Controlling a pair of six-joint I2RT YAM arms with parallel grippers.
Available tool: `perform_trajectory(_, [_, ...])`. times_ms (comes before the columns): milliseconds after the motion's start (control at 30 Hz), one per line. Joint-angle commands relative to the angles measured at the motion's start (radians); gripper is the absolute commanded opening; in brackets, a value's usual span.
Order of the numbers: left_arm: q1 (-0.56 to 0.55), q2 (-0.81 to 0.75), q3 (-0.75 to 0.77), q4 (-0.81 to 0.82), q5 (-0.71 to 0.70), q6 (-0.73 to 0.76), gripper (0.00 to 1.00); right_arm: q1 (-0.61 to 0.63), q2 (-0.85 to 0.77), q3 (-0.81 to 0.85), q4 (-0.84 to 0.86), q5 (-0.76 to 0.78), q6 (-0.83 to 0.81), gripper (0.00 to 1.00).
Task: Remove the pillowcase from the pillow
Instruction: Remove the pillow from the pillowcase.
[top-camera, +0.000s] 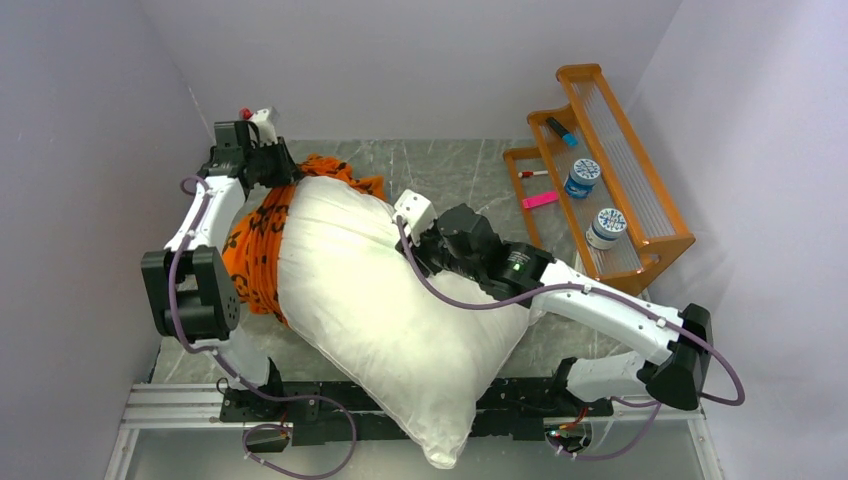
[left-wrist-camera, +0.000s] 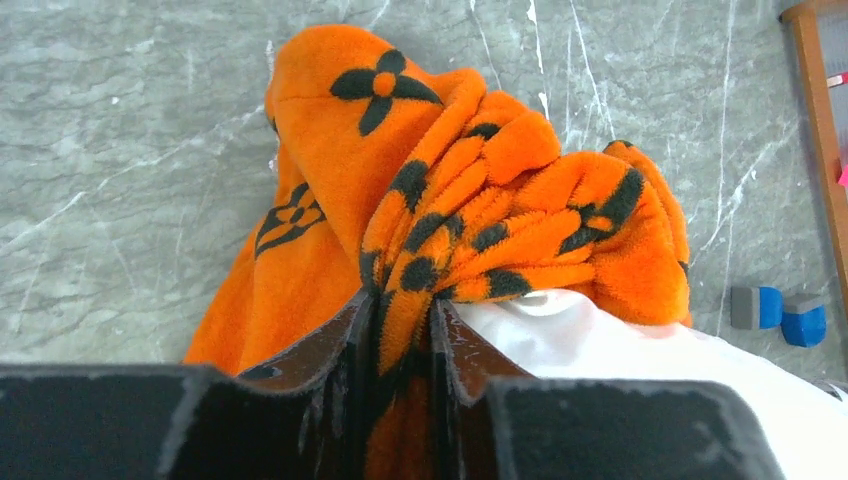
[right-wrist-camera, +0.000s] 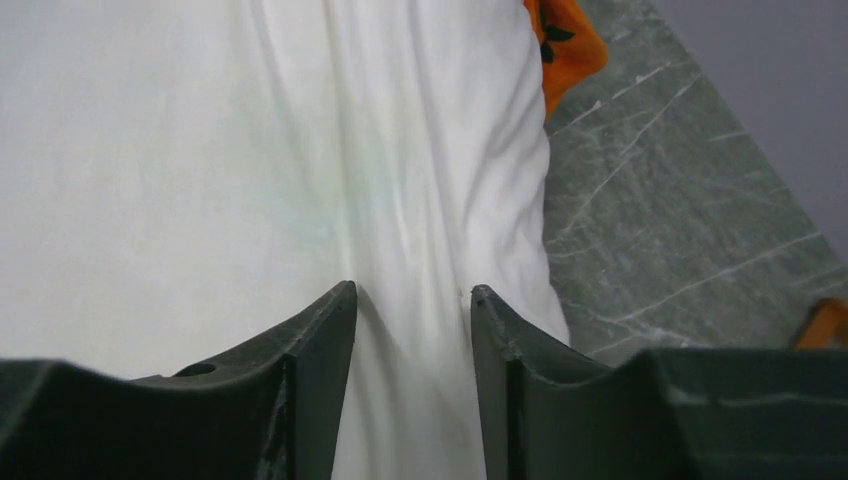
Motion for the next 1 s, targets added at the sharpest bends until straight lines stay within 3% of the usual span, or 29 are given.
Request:
perform_trajectory(0, [0.031, -0.103, -0.042, 0.133, -0.047, 0.009, 0.27, -0.004, 0.037, 0.132, -0.087, -0.053, -0.063, 0.53])
perform_trajectory(133, [0.031, -0.156, -0.081, 0.129, -0.058, 0.021, 0.35, -0.002, 0.094, 0.238, -0.096, -0.114, -0.08, 0.71])
perform_trajectory(267, [0.031, -0.199, -0.115, 0.124, -0.11, 0.048, 0.43, 0.007, 0.184, 0.345, -0.11, -0.214, -0.085, 0.8])
perform_trajectory(500, [0.028, -0.229, -0.186, 0.151, -0.125, 0.062, 0.48, 0.085, 0.33, 0.483, -0.094, -0.21, -0.154, 0.89])
perform_trajectory(733, [0.027, -0.259, -0.203, 0.141, -0.123, 0.082, 0.67, 0.148, 0.513, 0.585, -0.063, -0.208, -0.186, 0.97])
perform_trajectory(967, [0.026, -0.261, -0.204, 0.136, -0.089, 0.078, 0.71, 0.182, 0.658, 0.573, -0.057, -0.081, -0.222, 1.0])
